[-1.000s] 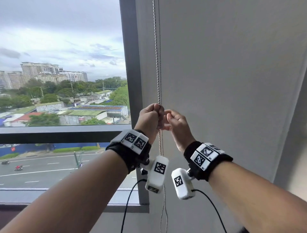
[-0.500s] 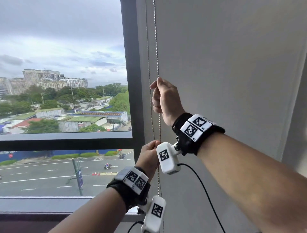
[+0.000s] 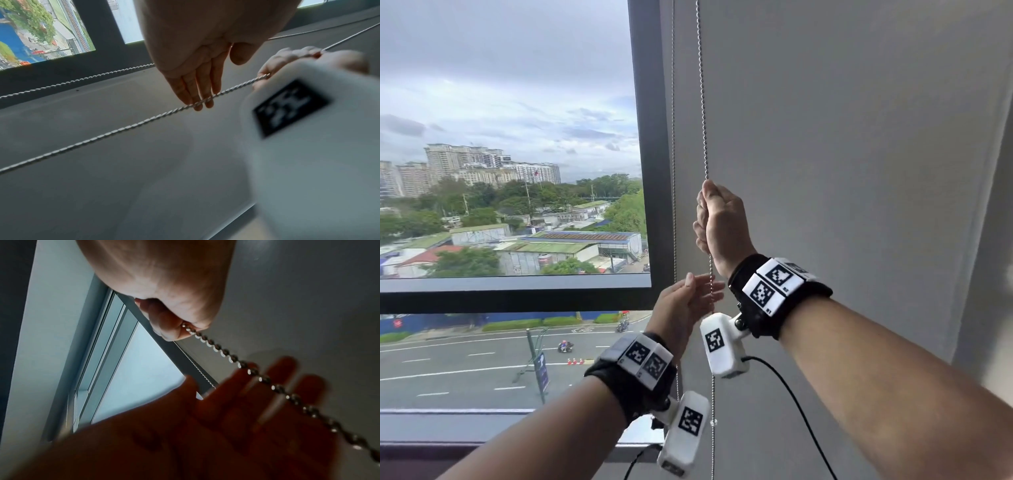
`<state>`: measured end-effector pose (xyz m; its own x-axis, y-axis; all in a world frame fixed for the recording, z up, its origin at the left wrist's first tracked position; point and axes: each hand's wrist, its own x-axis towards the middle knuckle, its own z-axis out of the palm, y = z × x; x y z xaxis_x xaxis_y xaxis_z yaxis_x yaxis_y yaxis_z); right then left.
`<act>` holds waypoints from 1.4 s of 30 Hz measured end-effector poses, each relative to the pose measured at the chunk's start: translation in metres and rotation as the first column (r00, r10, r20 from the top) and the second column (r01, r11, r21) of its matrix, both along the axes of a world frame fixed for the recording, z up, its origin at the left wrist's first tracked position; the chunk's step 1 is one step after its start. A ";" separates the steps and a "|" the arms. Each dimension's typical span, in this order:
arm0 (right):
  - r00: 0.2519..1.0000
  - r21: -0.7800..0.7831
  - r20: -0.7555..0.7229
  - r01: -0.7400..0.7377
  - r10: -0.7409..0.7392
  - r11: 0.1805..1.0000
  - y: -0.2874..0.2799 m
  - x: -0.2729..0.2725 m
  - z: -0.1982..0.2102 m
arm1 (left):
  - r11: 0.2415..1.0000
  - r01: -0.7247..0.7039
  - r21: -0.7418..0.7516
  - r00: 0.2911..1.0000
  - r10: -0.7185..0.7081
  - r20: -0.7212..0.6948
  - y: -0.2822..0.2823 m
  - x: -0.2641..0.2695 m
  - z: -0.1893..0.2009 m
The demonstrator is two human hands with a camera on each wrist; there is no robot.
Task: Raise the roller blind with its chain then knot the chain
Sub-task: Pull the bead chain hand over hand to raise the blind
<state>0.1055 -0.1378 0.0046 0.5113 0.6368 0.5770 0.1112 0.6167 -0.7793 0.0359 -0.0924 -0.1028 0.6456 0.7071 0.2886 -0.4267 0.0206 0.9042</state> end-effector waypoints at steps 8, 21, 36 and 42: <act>0.999 0.031 0.027 0.038 -0.039 0.999 0.001 0.009 -0.023 | 0.997 0.046 0.064 0.994 -0.052 0.097 0.003 0.002 0.056; 0.999 0.034 -0.012 -0.047 0.048 0.998 -0.007 0.003 -0.061 | 0.987 0.084 0.134 0.988 -0.099 0.114 -0.013 0.013 0.112; 0.997 -0.055 -0.019 -0.070 0.069 0.996 -0.007 0.000 -0.093 | 0.984 -0.141 0.107 0.984 0.127 0.125 -0.018 0.024 0.115; 0.986 -0.053 0.167 -0.003 0.012 0.999 -0.008 0.012 -0.089 | 0.988 -0.107 0.110 0.986 0.091 0.142 -0.015 0.019 0.113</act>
